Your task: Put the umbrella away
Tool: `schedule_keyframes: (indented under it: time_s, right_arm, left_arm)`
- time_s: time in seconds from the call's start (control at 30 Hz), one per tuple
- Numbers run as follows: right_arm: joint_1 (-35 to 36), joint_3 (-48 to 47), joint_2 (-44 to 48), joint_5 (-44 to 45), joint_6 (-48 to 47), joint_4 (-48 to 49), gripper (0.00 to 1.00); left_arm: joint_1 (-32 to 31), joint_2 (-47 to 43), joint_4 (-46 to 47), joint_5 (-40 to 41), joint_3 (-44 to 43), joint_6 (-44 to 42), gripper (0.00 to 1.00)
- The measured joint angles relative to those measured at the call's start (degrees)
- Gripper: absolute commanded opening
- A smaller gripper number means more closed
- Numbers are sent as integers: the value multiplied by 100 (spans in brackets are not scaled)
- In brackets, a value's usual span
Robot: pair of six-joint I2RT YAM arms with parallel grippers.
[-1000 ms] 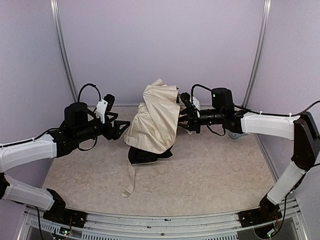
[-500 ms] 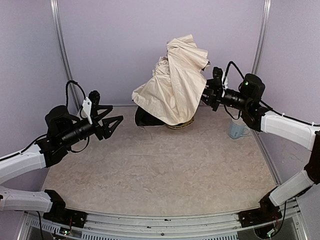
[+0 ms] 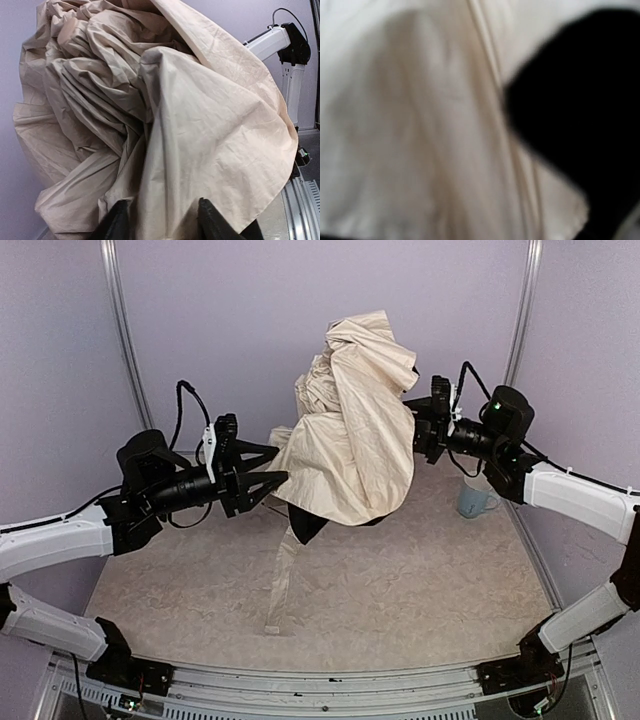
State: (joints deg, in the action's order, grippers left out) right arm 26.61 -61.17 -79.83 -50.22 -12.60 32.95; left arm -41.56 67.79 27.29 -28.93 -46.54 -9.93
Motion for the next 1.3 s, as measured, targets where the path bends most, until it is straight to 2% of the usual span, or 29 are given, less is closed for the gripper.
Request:
schedule_keyframes:
  time_s: [0.07,0.23,0.37,0.5,0.67,0.77,0.83,0.9,0.93,1.0,1.07,1.3]
  right_arm:
    - [0,0,0,37,35,7,0]
    - [0,0,-4,428,199,81,0]
    - [0,-57,-107,949,334,166,0]
    - [0,-382,-487,1648,439,173,0]
    - [0,-697,-863,2076,525,190,0]
    - [0,-855,-970,2050,654,199,0]
    - [0,-968,-997,1976,743,199,0]
    - [0,-1080,-999,1862,804,199,0]
    - [0,-1150,-999,1790,844,199,0]
    - [0,-1255,-999,1672,931,208,0]
    - [-15,-1344,-999,1563,1034,221,0]
    - [-203,-1392,-997,1211,1300,254,0]
  left_arm:
    - [-153,101,11,-70,-17,-92,0]
    - [-737,249,-94,20,-195,-422,0]
    - [-1257,291,-223,385,-549,-732,0]
    - [-1716,719,-446,802,-1342,-1023,0]
    - [-1895,1558,-643,970,-2271,-1163,0]
    - [-1888,1982,-772,1058,-2511,-1182,0]
    - [-1884,2159,-903,1152,-2527,-1189,10]
    - [-1856,2245,-1034,1237,-2518,-1200,33]
    - [-1843,2249,-1078,1266,-2514,-1263,48]
    - [-1818,2212,-1128,1309,-2476,-1294,64]
    - [-1821,2079,-1152,1311,-2315,-1364,76]
    - [-1825,984,-1246,979,-1211,-1882,83]
